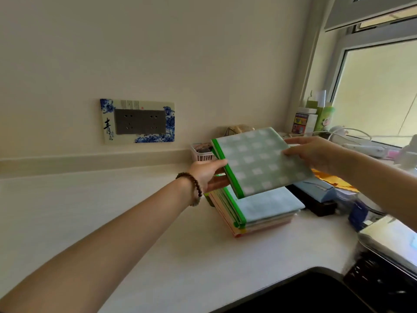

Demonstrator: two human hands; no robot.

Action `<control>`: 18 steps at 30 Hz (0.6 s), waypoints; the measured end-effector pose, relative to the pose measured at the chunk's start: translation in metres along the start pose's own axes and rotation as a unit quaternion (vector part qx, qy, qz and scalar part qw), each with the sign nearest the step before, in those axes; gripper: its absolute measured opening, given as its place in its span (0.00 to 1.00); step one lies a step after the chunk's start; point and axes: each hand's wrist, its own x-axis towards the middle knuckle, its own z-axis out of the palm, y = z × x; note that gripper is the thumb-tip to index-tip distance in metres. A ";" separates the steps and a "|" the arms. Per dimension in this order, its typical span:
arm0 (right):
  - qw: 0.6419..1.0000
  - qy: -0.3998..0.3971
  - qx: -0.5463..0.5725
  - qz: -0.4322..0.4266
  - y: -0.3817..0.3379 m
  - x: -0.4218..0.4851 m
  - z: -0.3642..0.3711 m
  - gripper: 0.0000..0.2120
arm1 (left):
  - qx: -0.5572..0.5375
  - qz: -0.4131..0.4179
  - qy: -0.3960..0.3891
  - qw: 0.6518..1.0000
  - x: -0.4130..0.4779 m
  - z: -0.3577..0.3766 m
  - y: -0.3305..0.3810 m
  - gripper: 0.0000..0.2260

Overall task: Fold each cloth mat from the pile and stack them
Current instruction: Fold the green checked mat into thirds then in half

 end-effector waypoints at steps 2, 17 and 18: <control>0.999 -0.021 -0.016 0.027 0.016 0.010 -0.005 0.18 | 0.007 -0.022 0.003 1.000 0.007 0.005 -0.011 0.04; 0.989 -0.063 -0.107 0.082 0.077 0.034 0.003 0.21 | 0.105 -0.050 0.050 0.992 0.021 0.000 -0.050 0.13; 0.989 -0.061 -0.112 0.075 0.078 0.035 0.003 0.22 | 0.104 -0.049 0.052 0.992 0.021 0.000 -0.050 0.13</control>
